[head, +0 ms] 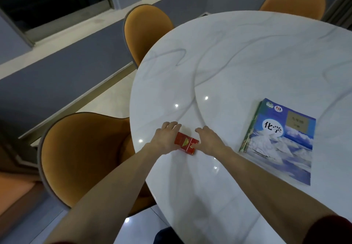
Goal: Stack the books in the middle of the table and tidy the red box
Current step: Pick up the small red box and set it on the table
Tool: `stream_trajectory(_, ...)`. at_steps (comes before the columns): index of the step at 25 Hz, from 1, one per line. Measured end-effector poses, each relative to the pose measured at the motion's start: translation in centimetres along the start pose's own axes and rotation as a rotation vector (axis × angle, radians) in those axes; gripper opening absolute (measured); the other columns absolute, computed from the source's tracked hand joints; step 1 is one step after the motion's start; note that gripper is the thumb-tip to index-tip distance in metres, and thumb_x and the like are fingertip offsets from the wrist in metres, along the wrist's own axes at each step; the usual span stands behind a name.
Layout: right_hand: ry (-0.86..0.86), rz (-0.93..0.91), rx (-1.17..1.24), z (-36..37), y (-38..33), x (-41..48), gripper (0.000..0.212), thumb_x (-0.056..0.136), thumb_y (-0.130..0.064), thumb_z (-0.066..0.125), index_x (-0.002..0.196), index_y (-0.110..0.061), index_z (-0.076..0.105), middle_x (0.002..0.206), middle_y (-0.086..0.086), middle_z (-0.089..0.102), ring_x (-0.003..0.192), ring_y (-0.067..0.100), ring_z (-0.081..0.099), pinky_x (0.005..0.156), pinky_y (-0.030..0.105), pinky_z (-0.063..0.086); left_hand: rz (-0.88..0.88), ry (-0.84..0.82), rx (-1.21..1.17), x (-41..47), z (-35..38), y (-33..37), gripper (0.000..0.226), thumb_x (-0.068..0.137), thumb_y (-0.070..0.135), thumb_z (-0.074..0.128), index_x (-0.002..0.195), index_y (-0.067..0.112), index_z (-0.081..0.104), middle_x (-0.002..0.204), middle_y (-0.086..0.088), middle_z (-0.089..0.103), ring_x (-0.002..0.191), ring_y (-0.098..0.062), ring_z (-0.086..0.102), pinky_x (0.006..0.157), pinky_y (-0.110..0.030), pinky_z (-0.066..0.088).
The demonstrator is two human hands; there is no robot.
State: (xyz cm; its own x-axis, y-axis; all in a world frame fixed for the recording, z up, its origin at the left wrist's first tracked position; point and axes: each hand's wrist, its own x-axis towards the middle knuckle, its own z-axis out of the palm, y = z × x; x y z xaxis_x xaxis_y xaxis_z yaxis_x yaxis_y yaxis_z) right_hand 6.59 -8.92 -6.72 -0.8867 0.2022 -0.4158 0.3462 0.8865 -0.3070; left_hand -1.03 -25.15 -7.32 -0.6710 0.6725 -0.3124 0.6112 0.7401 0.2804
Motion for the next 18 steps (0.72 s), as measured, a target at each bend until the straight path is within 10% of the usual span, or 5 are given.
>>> stream_trajectory(6, 0.031, -0.016, -0.080, 3.4, -0.6, 0.2, 0.084, 0.072, -0.047, 0.072, 0.138, -0.013, 0.031, 0.127, 0.011, 0.047, 0.115, 0.028, 0.049, 0.092, 0.039, 0.046, -0.047, -0.035, -0.042, 0.5, 2.0, -0.4, 0.086, 0.080, 0.036, 0.069, 0.147, 0.015, 0.020, 0.154, -0.010, 0.024, 0.140, -0.031, 0.022, 0.107, -0.047, 0.036)
stream_trajectory(18, 0.035, -0.121, -0.026, 3.9, 0.1, 0.2, 0.058, 0.081, -0.021, 0.066, 0.133, -0.012, 0.042, 0.127, 0.009, 0.048, 0.114, 0.026, 0.048, 0.094, 0.035, 0.045, 0.049, -0.044, -0.114, 0.8, 3.5, -1.0, 0.057, 0.079, 0.030, 0.069, 0.127, 0.009, 0.047, 0.123, -0.013, 0.043, 0.109, -0.027, 0.045, 0.093, -0.038, 0.047)
